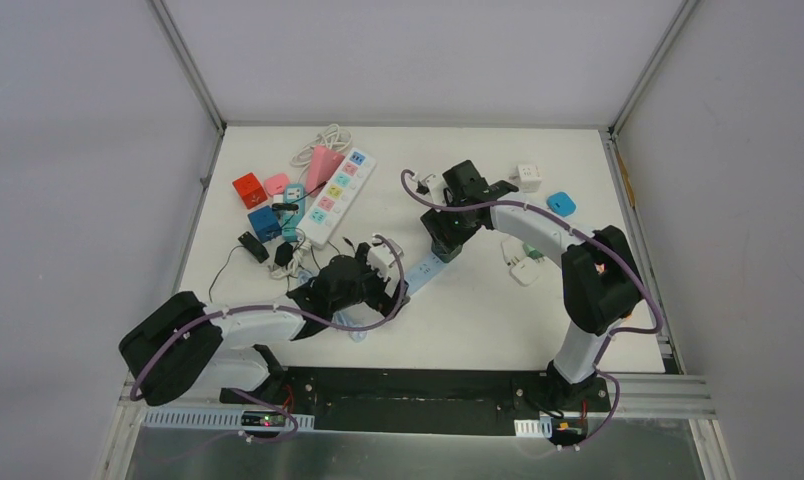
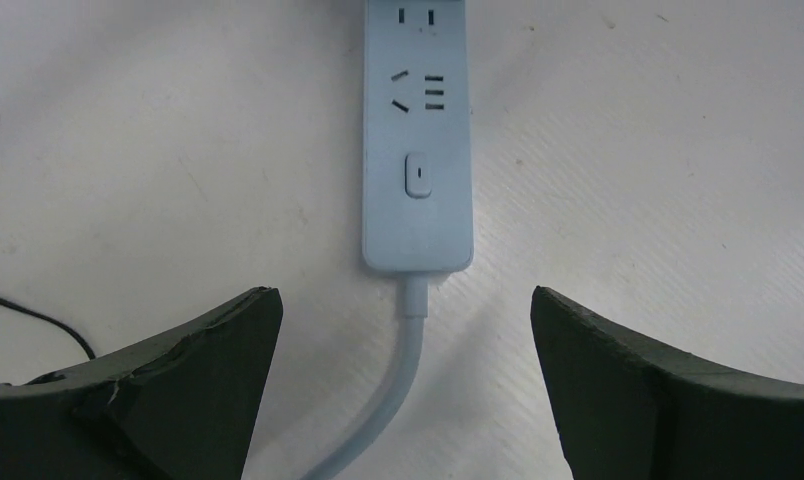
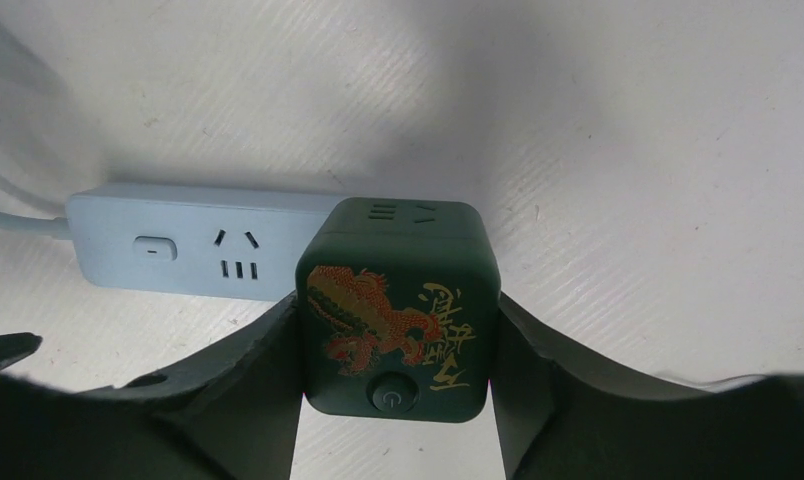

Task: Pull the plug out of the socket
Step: Remove the plug from the socket.

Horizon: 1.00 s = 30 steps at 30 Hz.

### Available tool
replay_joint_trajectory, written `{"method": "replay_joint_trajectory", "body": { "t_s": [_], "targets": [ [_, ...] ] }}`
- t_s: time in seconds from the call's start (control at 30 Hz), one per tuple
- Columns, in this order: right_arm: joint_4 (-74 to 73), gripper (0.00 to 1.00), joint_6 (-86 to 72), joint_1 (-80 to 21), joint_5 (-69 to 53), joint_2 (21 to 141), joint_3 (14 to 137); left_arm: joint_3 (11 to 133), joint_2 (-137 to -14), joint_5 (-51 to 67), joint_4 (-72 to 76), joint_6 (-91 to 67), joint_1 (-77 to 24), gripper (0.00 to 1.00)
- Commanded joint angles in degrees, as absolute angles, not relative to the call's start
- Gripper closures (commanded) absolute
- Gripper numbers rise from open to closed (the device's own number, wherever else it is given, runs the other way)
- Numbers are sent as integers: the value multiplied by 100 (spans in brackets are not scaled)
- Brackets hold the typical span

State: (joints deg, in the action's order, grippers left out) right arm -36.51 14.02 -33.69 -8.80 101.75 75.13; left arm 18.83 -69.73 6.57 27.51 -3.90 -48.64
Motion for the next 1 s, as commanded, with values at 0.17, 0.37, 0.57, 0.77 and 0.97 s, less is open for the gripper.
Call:
{"method": "replay_joint_trajectory", "body": {
  "t_s": [0.17, 0.37, 0.57, 0.77, 0.97],
  "targets": [
    [-3610, 77, 1433, -3384, -870, 10172, 7597, 2716, -8147, 511, 3271, 648, -5109, 1],
    [-3633, 85, 1420, -3376, -1013, 10168, 7560, 2980, -8937, -257, 3493, 1100, -5363, 3],
    [-3666, 100, 1424, -3341, -1079, 10161, 7558, 3119, -9149, -304, 3433, 927, -5389, 37],
    [-3660, 100, 1358, -3343, -1150, 10119, 7556, 3077, -9123, -264, 3211, 630, -5425, 97],
    [-3407, 100, 928, -3737, -1488, 9866, 7404, 3181, -9097, -323, 2974, 449, -5540, 100]
  ]
}}
